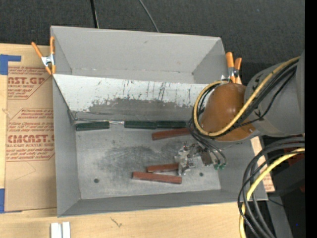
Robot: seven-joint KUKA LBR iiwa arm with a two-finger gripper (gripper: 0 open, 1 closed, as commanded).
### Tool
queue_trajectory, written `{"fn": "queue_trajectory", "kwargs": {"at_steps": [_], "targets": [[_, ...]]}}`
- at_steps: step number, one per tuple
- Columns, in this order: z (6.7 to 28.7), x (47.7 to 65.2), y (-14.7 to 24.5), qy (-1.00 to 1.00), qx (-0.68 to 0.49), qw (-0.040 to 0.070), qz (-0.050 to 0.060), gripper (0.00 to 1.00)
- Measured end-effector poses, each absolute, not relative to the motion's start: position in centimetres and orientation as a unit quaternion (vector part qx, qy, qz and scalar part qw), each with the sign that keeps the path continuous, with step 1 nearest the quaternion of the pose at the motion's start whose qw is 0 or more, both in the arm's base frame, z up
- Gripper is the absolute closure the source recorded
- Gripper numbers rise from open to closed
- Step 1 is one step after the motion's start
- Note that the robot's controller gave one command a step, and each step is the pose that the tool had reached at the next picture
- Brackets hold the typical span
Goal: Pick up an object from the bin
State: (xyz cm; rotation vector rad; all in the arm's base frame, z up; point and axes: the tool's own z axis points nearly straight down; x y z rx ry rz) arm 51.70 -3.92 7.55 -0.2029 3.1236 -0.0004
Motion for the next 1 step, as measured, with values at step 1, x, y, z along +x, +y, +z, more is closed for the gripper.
{"fn": "queue_trajectory", "kwargs": {"at_steps": [1], "targets": [[26.16, 52.84, -3.04, 0.996, -0.089, 0.005, -0.001, 1.00]]}}
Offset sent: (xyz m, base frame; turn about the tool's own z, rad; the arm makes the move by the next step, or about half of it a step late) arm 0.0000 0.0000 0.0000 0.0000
